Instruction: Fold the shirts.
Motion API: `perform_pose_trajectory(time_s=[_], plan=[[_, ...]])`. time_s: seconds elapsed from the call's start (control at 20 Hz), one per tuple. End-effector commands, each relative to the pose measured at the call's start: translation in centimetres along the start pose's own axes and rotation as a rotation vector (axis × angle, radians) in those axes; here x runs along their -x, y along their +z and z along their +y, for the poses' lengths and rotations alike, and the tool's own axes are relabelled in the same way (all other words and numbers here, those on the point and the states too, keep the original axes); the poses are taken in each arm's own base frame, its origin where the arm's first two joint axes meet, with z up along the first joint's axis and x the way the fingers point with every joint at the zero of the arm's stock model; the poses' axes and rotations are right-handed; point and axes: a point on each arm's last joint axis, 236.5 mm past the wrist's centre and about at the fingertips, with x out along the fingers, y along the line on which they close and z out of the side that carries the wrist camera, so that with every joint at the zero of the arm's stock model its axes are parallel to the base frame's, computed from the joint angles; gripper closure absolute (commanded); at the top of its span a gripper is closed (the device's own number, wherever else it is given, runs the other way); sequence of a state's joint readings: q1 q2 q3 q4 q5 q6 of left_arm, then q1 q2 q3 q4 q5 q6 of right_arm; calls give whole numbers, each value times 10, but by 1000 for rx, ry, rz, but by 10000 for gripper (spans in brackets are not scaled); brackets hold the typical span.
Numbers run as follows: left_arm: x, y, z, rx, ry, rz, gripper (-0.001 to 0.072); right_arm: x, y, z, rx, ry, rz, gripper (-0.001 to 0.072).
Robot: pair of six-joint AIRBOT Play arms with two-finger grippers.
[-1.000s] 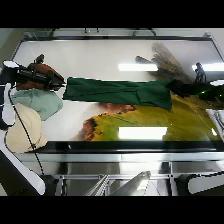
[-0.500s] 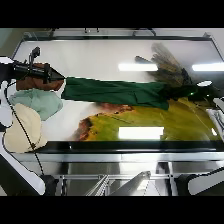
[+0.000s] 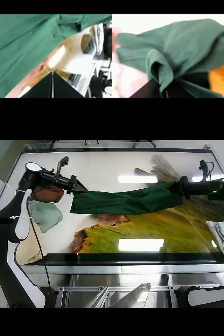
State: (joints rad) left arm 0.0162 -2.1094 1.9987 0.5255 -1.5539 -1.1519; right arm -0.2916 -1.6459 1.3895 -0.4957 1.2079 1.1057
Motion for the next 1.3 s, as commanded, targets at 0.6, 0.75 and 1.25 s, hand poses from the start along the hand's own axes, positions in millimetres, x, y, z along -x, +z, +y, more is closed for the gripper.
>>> perform_pose_trajectory(time_s=[0.6, 0.75, 1.25], plan=[[167, -14, -236, -464, -403, -256, 700, -286, -129, 283, 314, 307, -2, 693], [174, -29, -247, -501, -394, -227, 700, -357, -186, 271, 328, 320, 79, 358], [143, -48, -224, -350, -481, -184, 701, -244, -114, 242, 364, 436, 254, 437]])
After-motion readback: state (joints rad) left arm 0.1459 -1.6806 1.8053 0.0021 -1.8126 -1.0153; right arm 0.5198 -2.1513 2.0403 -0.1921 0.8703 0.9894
